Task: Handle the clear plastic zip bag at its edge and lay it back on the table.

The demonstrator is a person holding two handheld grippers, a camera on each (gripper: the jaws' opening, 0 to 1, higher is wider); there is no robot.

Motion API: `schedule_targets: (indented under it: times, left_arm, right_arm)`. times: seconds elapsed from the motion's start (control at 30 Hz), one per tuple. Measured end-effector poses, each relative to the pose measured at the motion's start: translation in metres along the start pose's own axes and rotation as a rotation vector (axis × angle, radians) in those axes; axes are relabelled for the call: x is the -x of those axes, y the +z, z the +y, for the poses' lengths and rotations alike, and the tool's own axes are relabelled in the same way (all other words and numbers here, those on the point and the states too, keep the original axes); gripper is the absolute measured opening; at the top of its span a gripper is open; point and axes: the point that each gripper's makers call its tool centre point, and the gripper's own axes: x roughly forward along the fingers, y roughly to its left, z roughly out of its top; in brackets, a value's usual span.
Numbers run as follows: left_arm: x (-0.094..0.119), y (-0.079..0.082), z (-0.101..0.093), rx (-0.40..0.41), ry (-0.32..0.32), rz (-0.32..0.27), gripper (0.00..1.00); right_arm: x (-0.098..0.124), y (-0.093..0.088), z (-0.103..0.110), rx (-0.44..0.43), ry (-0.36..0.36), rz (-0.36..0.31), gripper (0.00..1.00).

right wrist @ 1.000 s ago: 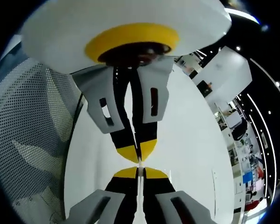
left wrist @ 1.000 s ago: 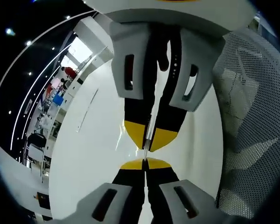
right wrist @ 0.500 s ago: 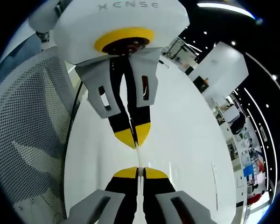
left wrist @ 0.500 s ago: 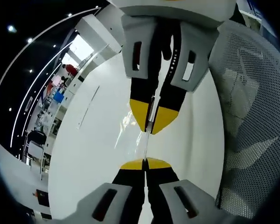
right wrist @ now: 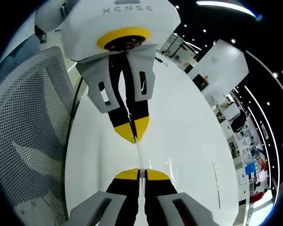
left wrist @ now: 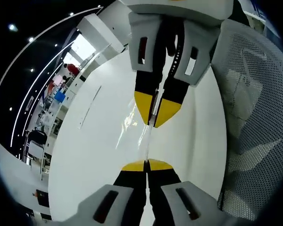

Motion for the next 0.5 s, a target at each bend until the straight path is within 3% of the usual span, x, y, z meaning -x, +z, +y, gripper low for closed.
schedule_targets:
  times: [0.5]
  left_arm:
    - [0.001, -0.002, 0.001, 0.007, 0.009, 0.007, 0.00]
  right_arm:
    - [0.007, -0.019, -0.003, -0.043, -0.030, 0.024, 0.00]
